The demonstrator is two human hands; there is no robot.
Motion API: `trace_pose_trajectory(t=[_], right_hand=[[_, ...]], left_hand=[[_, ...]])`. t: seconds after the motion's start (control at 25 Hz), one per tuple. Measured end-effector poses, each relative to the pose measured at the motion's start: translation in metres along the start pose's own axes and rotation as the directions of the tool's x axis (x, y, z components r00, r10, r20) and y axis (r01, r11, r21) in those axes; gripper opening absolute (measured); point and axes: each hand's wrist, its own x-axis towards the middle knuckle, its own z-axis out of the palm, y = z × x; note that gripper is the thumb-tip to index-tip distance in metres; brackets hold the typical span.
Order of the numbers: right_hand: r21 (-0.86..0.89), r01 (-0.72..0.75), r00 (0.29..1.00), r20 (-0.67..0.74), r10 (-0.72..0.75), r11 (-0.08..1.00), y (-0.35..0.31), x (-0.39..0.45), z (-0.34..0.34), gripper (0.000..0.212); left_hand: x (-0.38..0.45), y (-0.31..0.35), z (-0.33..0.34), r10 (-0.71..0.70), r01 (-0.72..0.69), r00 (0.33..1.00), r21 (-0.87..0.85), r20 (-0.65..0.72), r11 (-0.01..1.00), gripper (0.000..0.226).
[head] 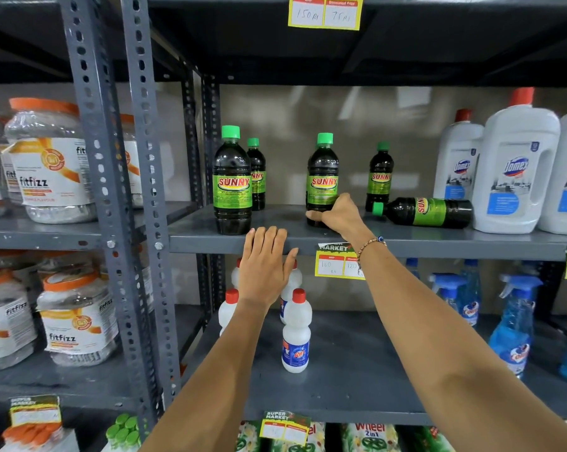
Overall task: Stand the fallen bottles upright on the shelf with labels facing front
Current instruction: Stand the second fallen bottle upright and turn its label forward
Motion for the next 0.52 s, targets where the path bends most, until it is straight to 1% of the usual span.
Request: trace_pose_trajectory(t=[0.12,0.24,0.28,0.32,0.36,0.4,0.44,0.48,0.52], right_hand=[[0.006,-0.015,0.999,0.039,0.015,1.0,0.001,0.001,-0.004,0.08],[0.096,-0.08,0.992,0.102,0.07,0.992,0.009,0.006,-0.017,0.08],[0.133,-0.09,0.992,0.102,0.077,0.987,0.013,0.009,-0.022,0.078],[0.171,-0.088,0.994,0.084,0.075,0.981,0.016,0.011,-0.027,0.072],[0.2,-0.076,0.996,0.059,0.065,0.977,0.018,0.015,-0.031,0.066],[0.218,-0.064,0.997,0.045,0.055,0.974,0.019,0.017,-0.033,0.062],[0.215,-0.056,0.998,0.051,0.046,0.975,0.019,0.019,-0.033,0.059],[0.2,-0.055,0.997,0.067,0.042,0.978,0.019,0.02,-0.033,0.056],[0.18,-0.058,0.995,0.094,0.041,0.982,0.02,0.02,-0.03,0.051]], left_hand=[[0.003,0.006,-0.006,-0.056,0.056,0.998,-0.036,0.005,0.998,0.041],[0.026,0.017,-0.021,-0.168,0.161,0.986,-0.175,-0.024,0.971,0.035],[0.039,0.02,-0.025,-0.188,0.18,0.982,-0.24,-0.011,0.954,0.033],[0.054,0.024,-0.028,-0.202,0.21,0.978,-0.33,0.058,0.92,0.031],[0.072,0.027,-0.029,-0.211,0.276,0.958,-0.424,0.194,0.862,0.04],[0.089,0.029,-0.03,-0.191,0.378,0.902,-0.497,0.387,0.781,0.061],[0.104,0.032,-0.026,-0.138,0.493,0.813,-0.542,0.565,0.681,0.081],[0.115,0.036,-0.022,-0.089,0.586,0.71,-0.516,0.698,0.624,0.094],[0.123,0.04,-0.015,-0.046,0.629,0.625,-0.468,0.779,0.621,0.1]])
